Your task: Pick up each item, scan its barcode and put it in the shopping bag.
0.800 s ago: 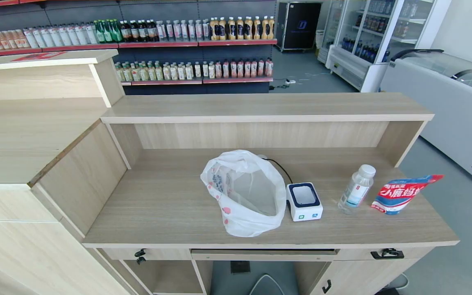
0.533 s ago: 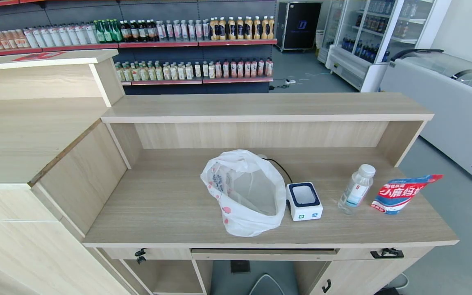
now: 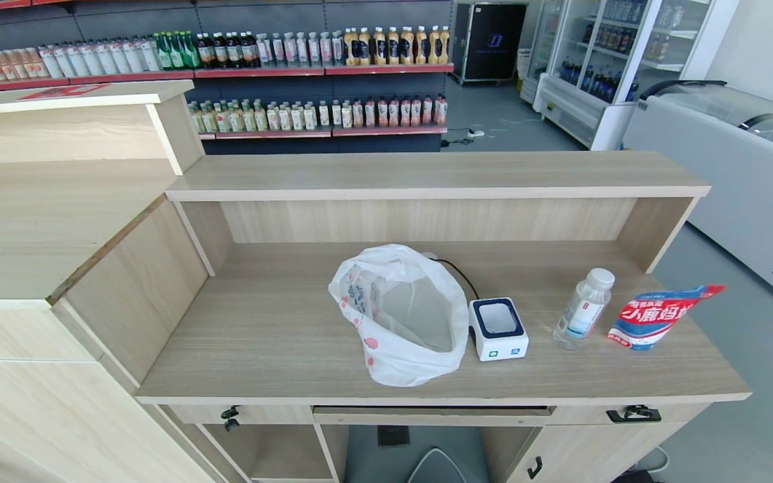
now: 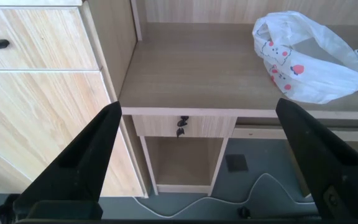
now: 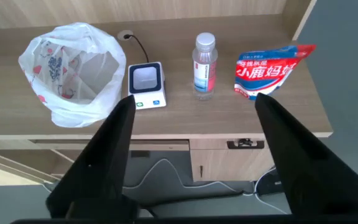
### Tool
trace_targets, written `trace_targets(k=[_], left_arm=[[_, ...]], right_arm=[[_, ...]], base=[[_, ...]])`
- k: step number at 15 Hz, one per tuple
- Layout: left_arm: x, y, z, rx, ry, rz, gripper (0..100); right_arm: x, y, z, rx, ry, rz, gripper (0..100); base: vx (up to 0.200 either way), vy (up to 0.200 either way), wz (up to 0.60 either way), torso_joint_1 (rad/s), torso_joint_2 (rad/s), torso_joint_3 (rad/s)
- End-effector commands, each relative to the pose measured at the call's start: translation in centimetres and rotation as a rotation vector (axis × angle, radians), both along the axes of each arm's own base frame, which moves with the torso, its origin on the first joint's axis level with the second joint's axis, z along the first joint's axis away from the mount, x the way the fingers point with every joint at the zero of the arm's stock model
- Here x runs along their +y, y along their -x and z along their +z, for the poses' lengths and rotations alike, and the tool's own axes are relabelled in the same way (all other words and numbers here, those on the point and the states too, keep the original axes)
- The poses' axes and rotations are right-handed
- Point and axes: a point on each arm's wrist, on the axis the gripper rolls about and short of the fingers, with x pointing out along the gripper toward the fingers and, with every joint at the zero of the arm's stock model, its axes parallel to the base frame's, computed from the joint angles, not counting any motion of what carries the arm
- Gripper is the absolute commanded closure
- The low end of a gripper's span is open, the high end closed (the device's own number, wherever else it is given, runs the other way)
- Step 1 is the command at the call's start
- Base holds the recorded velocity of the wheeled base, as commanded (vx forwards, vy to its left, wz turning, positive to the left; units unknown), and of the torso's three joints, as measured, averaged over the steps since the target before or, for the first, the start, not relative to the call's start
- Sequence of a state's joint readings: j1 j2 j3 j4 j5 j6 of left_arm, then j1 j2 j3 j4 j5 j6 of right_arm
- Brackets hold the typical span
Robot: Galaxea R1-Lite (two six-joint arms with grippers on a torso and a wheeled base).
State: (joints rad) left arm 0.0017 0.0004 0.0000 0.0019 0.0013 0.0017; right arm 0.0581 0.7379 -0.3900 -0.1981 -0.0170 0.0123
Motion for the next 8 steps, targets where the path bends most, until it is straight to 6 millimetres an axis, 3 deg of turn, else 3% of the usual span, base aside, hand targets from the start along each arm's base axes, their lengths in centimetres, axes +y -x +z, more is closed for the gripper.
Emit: trace_targets(k=[1, 3, 8], left_arm=[[0.0, 0.0, 0.0, -0.001, 0.0, 0.0, 0], [0.0, 0.0, 0.0, -0.001, 0.0, 0.0, 0], [0.0, 0.0, 0.0, 0.001, 0.0, -0.001, 0]], right_arm=[[0.1, -2.2, -0.9, 0.088, -0.001, -0.001, 0], [0.2, -4.5, -1.3, 0.076, -0.004, -0.004, 0], [0.5, -7.5, -3.0, 0.084, -0.01, 0.001, 0]], base=[[0.0, 0.0, 0.0, 0.0, 0.0, 0.0], [0.0, 0.0, 0.0, 0.0, 0.0, 0.0], [0.0, 0.0, 0.0, 0.0, 0.0, 0.0]])
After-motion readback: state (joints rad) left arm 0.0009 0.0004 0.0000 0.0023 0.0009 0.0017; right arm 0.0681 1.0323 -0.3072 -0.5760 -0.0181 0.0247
